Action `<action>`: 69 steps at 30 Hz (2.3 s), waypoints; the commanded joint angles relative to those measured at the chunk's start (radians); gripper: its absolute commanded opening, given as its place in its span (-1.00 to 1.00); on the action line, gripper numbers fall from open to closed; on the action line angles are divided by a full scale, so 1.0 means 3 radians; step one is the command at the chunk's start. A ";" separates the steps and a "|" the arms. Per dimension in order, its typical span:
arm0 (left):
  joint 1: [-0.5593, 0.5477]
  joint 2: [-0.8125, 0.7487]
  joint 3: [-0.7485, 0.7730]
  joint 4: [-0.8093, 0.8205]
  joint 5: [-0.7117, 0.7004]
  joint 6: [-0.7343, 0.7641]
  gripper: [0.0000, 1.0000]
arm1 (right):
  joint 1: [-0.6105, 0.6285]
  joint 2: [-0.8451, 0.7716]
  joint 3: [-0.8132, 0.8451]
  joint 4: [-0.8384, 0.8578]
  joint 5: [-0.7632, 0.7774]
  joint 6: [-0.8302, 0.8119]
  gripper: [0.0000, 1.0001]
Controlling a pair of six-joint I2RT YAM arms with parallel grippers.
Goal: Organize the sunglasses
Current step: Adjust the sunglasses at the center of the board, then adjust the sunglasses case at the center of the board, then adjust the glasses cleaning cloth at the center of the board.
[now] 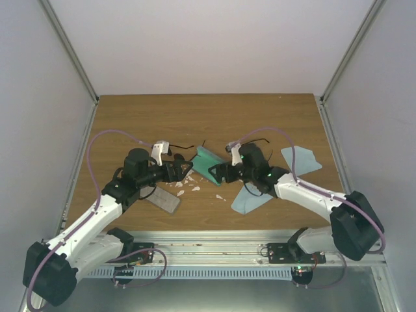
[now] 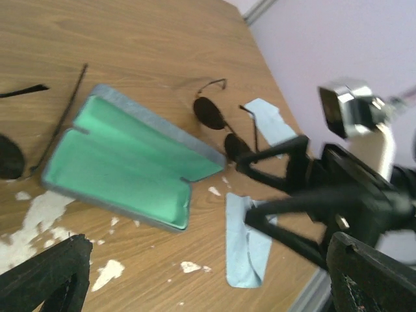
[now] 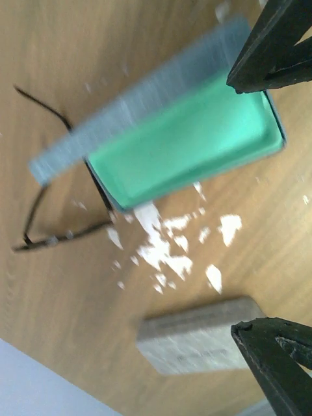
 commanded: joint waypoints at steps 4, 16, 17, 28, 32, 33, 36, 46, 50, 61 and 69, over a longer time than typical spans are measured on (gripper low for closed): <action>-0.0023 -0.0094 0.0118 -0.0427 -0.0593 -0.0147 0.91 | 0.0691 0.0386 -0.0025 -0.0002 0.0217 0.0222 0.69; -0.0021 -0.0129 0.0022 -0.0312 -0.0484 -0.0289 0.77 | 0.0753 0.1239 0.0326 -0.0097 0.0688 0.0466 0.22; -0.0021 -0.0115 0.0022 -0.0300 -0.0479 -0.0289 0.77 | 0.0725 0.1235 0.0307 -0.0130 0.0769 0.0515 0.22; -0.0024 0.0049 0.0034 -0.0147 -0.0356 -0.0234 0.76 | 0.0527 0.1028 0.0270 -0.0395 0.1156 0.0598 0.27; -0.0025 0.0092 0.0005 -0.0092 -0.0289 -0.0228 0.76 | 0.0552 0.0652 0.0132 -0.0644 0.1259 0.0745 0.26; -0.0032 0.0109 -0.0014 -0.0063 -0.0260 -0.0246 0.76 | 0.0568 0.0537 0.0095 -0.0776 0.1326 0.0814 0.25; -0.0077 0.0136 -0.0072 0.0051 -0.0168 -0.0310 0.75 | 0.0667 0.0239 0.0030 -0.1311 0.1493 0.0995 0.12; -0.0340 0.0117 -0.0140 0.0200 -0.0224 -0.0513 0.72 | 0.1164 0.0188 -0.0053 -0.1908 0.1430 0.1201 -0.12; -0.0409 0.0050 -0.0168 0.0210 -0.0278 -0.0538 0.72 | 0.1222 0.0333 -0.0074 -0.1899 0.1432 0.1244 -0.15; -0.0429 -0.0100 -0.0187 0.0107 -0.0335 -0.0510 0.72 | 0.1226 0.0641 -0.0239 -0.1676 0.1346 0.1346 -0.61; -0.0434 -0.0085 -0.0230 0.0065 -0.0294 -0.0519 0.72 | 0.1234 0.0535 -0.0212 -0.1321 0.0982 0.1181 -0.99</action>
